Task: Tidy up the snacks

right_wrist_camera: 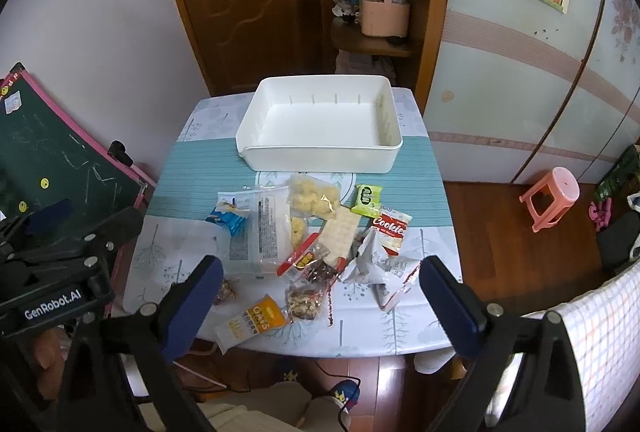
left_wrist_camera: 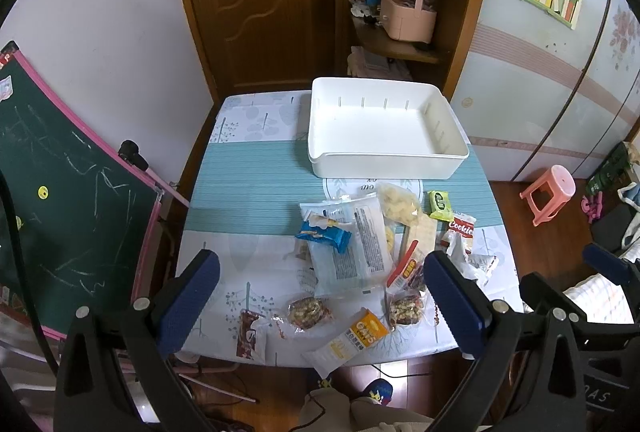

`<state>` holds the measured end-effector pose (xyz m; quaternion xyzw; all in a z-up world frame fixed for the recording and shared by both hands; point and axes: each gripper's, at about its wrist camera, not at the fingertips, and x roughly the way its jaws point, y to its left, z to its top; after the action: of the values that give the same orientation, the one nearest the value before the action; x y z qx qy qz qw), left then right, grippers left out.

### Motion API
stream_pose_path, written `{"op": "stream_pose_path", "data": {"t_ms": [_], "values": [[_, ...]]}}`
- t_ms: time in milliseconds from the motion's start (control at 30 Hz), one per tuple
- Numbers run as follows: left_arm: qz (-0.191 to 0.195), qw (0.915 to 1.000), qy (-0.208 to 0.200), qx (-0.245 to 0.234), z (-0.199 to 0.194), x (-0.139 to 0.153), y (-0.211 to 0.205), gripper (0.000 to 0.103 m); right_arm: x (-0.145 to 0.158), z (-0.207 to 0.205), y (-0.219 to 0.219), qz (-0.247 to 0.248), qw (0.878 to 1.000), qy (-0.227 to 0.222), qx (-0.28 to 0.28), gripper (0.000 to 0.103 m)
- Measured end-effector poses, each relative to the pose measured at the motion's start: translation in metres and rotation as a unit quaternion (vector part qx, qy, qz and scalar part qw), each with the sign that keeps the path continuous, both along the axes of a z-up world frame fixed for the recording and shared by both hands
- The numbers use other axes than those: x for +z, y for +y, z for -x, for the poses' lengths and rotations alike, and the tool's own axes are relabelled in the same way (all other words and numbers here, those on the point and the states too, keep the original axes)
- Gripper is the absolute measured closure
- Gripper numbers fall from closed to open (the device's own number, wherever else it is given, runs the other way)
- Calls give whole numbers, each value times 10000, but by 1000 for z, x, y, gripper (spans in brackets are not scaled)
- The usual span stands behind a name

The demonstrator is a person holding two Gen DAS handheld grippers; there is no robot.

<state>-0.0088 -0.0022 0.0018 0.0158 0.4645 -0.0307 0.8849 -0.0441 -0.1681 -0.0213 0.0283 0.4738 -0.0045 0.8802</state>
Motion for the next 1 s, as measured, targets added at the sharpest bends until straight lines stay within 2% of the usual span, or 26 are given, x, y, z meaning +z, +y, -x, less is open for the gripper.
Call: {"op": "stream_pose_path", "data": {"t_ms": [1000], "values": [[-7,10000,14,-24,14,-1,-5,1,1,15,-3,-49,10000,17,25,6]]}}
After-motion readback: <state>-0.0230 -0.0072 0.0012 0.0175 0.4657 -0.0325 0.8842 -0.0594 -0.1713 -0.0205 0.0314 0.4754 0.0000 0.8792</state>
